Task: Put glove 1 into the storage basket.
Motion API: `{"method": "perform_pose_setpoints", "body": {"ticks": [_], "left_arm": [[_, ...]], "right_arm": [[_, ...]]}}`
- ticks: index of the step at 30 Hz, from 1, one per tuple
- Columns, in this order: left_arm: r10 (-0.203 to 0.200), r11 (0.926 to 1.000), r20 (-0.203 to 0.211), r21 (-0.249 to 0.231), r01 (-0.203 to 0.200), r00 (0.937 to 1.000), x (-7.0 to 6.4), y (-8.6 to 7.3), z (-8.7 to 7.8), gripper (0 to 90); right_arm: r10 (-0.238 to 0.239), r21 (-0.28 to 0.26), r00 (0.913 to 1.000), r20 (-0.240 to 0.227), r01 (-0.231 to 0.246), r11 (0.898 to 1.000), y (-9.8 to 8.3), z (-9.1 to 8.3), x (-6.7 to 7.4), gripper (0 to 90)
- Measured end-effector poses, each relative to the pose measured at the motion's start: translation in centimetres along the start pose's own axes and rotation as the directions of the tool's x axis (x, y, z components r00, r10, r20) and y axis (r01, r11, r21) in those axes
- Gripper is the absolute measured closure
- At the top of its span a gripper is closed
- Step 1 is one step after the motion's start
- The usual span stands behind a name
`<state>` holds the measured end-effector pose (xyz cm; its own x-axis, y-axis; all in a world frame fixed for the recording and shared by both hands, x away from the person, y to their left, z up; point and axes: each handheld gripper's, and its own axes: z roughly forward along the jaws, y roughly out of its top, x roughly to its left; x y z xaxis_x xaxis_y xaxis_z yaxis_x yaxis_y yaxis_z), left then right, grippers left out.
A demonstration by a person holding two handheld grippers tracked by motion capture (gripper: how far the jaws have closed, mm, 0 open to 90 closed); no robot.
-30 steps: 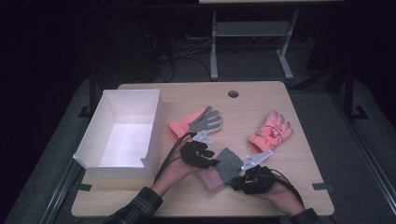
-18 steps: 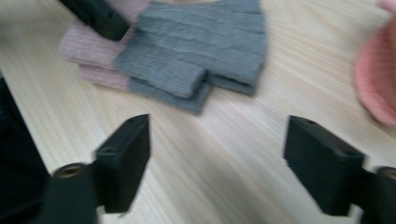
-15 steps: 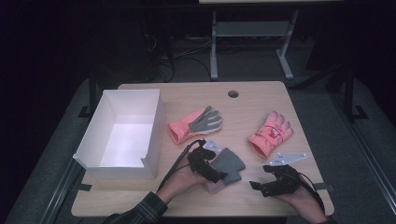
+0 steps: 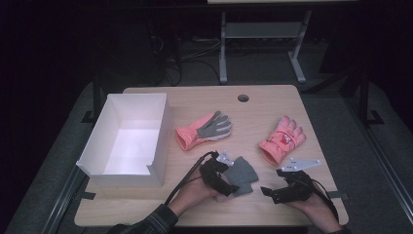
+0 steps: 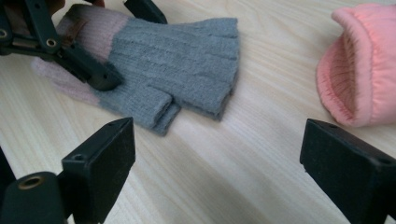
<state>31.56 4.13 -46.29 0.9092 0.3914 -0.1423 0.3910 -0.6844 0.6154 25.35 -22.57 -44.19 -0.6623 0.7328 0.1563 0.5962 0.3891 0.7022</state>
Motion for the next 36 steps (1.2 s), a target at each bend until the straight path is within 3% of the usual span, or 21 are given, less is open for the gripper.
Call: {"method": "perform_pose_setpoints", "body": {"ticks": [4, 6, 12, 15, 19, 24, 36], "left_arm": [[0.017, 0.9998, 0.008, 0.007, -0.017, 0.9998, -0.1, 0.1, -0.2, 21.6], [0.007, 1.0000, 0.017, 0.000, -0.007, 0.9998, -0.2, 0.1, -0.2, 28.4], [-0.004, 0.9999, 0.074, 0.017, 0.003, 0.9972, -0.1, 0.3, -0.5, 49.9], [0.012, 0.9992, 0.068, 0.037, -0.015, 0.9976, -0.4, 0.6, -0.6, 57.0], [0.001, 0.9992, 0.094, 0.040, -0.005, 0.9956, -0.2, 0.8, -0.9, 58.6], [-0.015, 0.9995, 0.094, 0.028, 0.012, 0.9955, 0.1, 0.8, -1.7, 58.7], [-0.065, 0.9972, 0.085, -0.032, 0.068, 0.9943, 1.4, 1.8, -5.8, 58.5]], "right_arm": [[0.005, -0.003, 1.0000, 0.007, -0.005, 1.000, 0.1, 0.1, -0.1, 10.1], [0.004, -0.004, 0.9999, 0.009, -0.004, 1.000, 0.1, 0.1, -0.2, 10.1], [0.017, -0.014, 0.9997, 0.018, -0.017, 1.000, 0.1, 0.0, -0.3, 10.5], [0.026, -0.029, 0.9992, 0.029, -0.025, 0.999, 0.1, 0.1, -0.3, 10.5], [0.024, -0.042, 0.9991, 0.034, -0.023, 0.999, 0.1, 0.1, -0.4, 13.4], [0.011, -0.048, 0.9986, 0.051, -0.009, 0.999, -0.1, 0.2, -0.4, 14.1], [0.006, -0.039, 0.9974, 0.071, -0.004, 0.999, -0.5, 0.8, -0.7, 14.1]]}}
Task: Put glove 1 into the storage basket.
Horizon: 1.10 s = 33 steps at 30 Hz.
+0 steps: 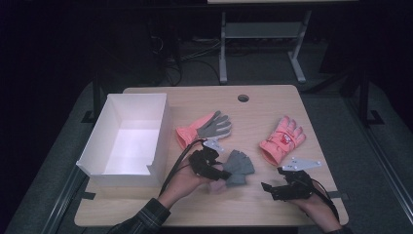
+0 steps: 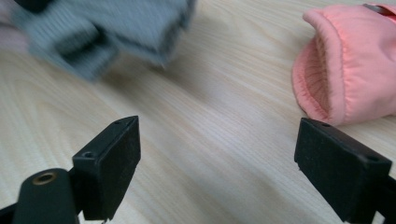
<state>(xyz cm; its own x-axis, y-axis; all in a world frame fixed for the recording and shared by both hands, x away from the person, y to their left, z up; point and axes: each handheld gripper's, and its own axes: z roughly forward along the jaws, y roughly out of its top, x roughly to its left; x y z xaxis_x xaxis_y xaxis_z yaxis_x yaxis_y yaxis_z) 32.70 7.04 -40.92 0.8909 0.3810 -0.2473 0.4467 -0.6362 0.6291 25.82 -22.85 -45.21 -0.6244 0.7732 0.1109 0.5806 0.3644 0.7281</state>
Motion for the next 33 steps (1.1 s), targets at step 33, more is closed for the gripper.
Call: {"method": "perform_pose_setpoints", "body": {"ticks": [33], "left_arm": [[-0.111, 0.9670, -0.184, -0.247, 0.063, 0.9766, 3.5, 0.4, -16.9, 58.2]], "right_arm": [[-0.005, 0.036, 0.9999, -0.014, 0.006, 0.999, -0.3, 1.0, 0.2, 14.2]]}}
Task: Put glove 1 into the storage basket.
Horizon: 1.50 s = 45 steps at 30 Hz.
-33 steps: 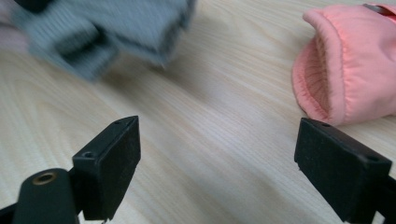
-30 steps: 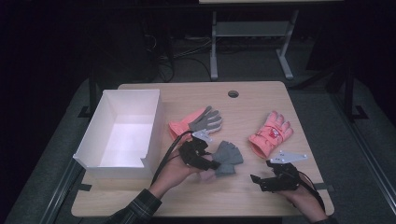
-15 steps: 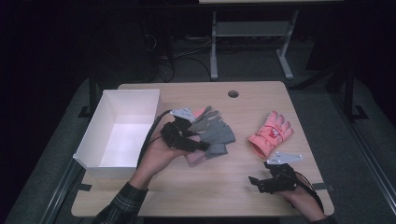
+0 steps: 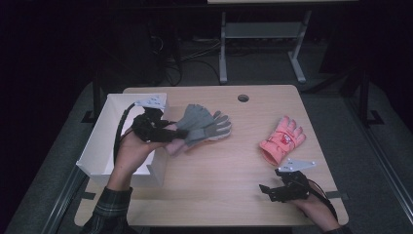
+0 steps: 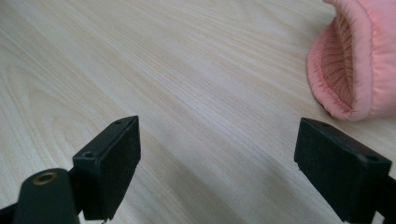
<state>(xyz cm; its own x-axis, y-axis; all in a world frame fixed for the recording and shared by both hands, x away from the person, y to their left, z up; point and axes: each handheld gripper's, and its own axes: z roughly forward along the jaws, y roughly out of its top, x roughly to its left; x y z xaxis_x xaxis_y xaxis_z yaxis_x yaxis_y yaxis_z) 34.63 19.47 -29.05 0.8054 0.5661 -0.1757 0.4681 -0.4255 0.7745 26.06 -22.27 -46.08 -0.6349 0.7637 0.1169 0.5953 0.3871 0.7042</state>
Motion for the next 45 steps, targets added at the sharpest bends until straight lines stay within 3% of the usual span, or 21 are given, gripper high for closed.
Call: {"method": "perform_pose_setpoints", "body": {"ticks": [5, 9, 15, 19, 23, 29, 33, 34, 37, 43, 45], "left_arm": [[-0.042, 0.9985, -0.053, -0.037, 0.040, 0.9977, 1.4, -0.5, -1.7, 58.3], [-0.077, 0.9957, -0.098, -0.059, 0.071, 0.9922, 2.6, -1.1, -2.9, 58.3], [-0.148, 0.9859, -0.154, -0.101, 0.133, 0.9770, 4.8, -2.4, -4.9, 58.3], [-0.186, 0.9799, -0.211, -0.112, 0.166, 0.9596, 6.3, -3.6, -6.2, 58.3], [-0.239, 0.9685, -0.260, -0.132, 0.211, 0.9355, 7.8, -4.9, -6.7, 58.3], [-0.286, 0.9583, -0.329, -0.097, 0.269, 0.9002, 10.3, -7.0, -5.4, 58.3], [-0.305, 0.9513, -0.358, -0.068, 0.301, 0.8825, 11.8, -8.2, -4.2, 58.3], [-0.310, 0.9483, -0.372, -0.057, 0.312, 0.8749, 12.2, -8.6, -3.9, 58.3], [-0.318, 0.9432, -0.392, -0.040, 0.330, 0.8630, 13.1, -9.5, -3.3, 58.2], [-0.324, 0.9332, -0.425, 0.003, 0.359, 0.8450, 14.4, -11.0, -2.2, 57.7], [-0.310, 0.9325, -0.429, 0.038, 0.359, 0.8488, 14.7, -11.4, -1.6, 57.4]], "right_arm": [[0.001, 0.005, 1.0000, -0.002, -0.001, 1.000, 0.0, 0.0, 0.1, 14.2], [-0.001, 0.003, 1.0000, -0.004, 0.001, 1.000, 0.0, 0.0, 0.0, 14.2], [-0.005, -0.005, 1.0000, -0.008, 0.005, 1.000, -0.1, -0.3, 0.1, 14.2], [0.000, -0.006, 0.9999, -0.016, 0.000, 1.000, 0.1, -0.2, 0.1, 14.2], [-0.010, -0.008, 0.9997, -0.024, 0.010, 1.000, 0.3, -0.1, 0.1, 14.2], [-0.012, -0.012, 0.9993, -0.035, 0.011, 1.000, 0.4, 0.0, 0.4, 14.2], [-0.020, -0.011, 0.9992, -0.034, 0.020, 1.000, 0.3, -0.1, 0.4, 14.2], [-0.019, -0.011, 0.9993, -0.033, 0.018, 1.000, 0.3, -0.1, 0.4, 14.2], [-0.012, -0.011, 0.9992, -0.038, 0.012, 1.000, 0.3, -0.1, 0.3, 14.2], [-0.022, -0.015, 0.9991, -0.037, 0.021, 1.000, 0.2, -0.1, 0.4, 14.2], [-0.019, -0.011, 0.9991, -0.039, 0.019, 1.000, 0.2, -0.1, 0.4, 14.2]]}}
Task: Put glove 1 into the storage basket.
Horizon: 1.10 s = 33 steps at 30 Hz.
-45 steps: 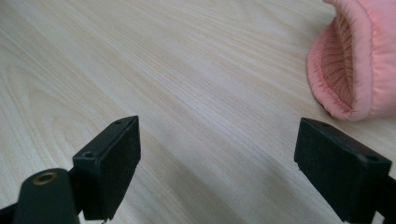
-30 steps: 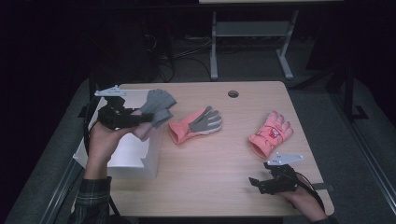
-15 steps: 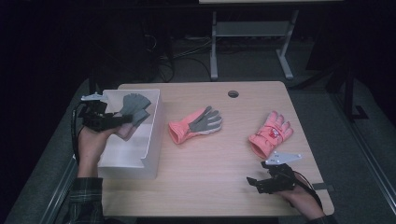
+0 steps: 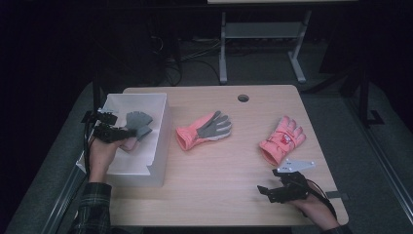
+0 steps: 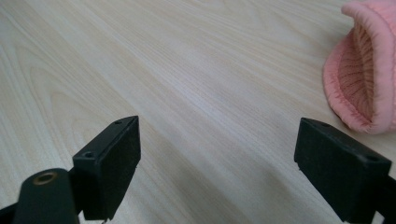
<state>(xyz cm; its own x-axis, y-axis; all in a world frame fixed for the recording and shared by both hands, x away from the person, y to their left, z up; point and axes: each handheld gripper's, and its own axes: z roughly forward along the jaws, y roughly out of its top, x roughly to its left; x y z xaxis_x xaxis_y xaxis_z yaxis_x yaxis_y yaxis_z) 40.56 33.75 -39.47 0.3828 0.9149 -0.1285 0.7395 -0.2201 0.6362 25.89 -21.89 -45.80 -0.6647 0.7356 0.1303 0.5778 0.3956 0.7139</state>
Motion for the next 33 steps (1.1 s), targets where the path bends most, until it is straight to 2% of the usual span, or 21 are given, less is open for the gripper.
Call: {"method": "perform_pose_setpoints", "body": {"ticks": [2, 7, 10, 13, 16, 19, 23, 27, 30, 33], "left_arm": [[0.009, 0.9995, -0.032, 0.029, -0.008, 0.9994, 0.0, -0.2, 0.6, 57.1], [0.017, 0.9958, -0.080, 0.091, -0.010, 0.9967, -0.1, -0.4, 1.7, 56.0], [0.022, 0.9938, -0.097, 0.111, -0.011, 0.9950, -0.1, -0.7, 2.3, 54.2], [0.047, 0.9888, -0.123, 0.147, -0.029, 0.9913, -0.3, -0.7, 2.7, 48.3], [0.046, 0.9867, -0.132, 0.161, -0.024, 0.9902, -0.3, -0.7, 3.0, 42.0], [0.053, 0.9882, -0.151, 0.150, -0.030, 0.9871, -0.6, -0.6, 2.8, 34.3], [0.049, 0.9902, -0.153, 0.137, -0.027, 0.9871, -0.9, -0.4, 2.6, 26.0], [0.054, 0.9912, -0.128, 0.127, -0.038, 0.9903, -1.2, 0.0, 1.8, 20.3], [0.067, 0.9940, -0.119, 0.095, -0.055, 0.9906, -1.5, 0.5, 0.7, 18.0], [0.055, 0.9976, -0.071, 0.045, -0.052, 0.9960, -1.7, 0.9, -0.5, 17.1]], "right_arm": [[-0.006, 0.002, 1.0000, -0.001, 0.006, 1.000, 0.0, 0.1, 0.0, 14.2], [-0.002, 0.000, 1.0000, -0.003, 0.002, 1.000, 0.0, 0.0, -0.1, 14.2], [-0.002, -0.001, 1.0000, -0.003, 0.002, 1.000, -0.1, 0.0, -0.1, 14.2], [-0.005, -0.002, 1.0000, -0.002, 0.005, 1.000, -0.1, -0.1, -0.1, 14.2], [-0.008, -0.003, 1.0000, -0.002, 0.008, 1.000, -0.1, -0.1, 0.0, 14.2], [-0.007, 0.002, 1.0000, -0.006, 0.007, 1.000, -0.1, 0.0, 0.1, 14.2], [-0.004, 0.006, 1.0000, -0.007, 0.004, 1.000, -0.1, 0.0, 0.0, 14.2], [-0.005, 0.006, 1.0000, -0.006, 0.005, 1.000, -0.1, -0.1, 0.0, 14.2], [-0.006, 0.007, 1.0000, -0.006, 0.006, 1.000, -0.1, 0.0, 0.1, 14.2], [-0.005, 0.007, 1.0000, -0.007, 0.005, 1.000, -0.1, 0.0, 0.1, 14.2]]}}
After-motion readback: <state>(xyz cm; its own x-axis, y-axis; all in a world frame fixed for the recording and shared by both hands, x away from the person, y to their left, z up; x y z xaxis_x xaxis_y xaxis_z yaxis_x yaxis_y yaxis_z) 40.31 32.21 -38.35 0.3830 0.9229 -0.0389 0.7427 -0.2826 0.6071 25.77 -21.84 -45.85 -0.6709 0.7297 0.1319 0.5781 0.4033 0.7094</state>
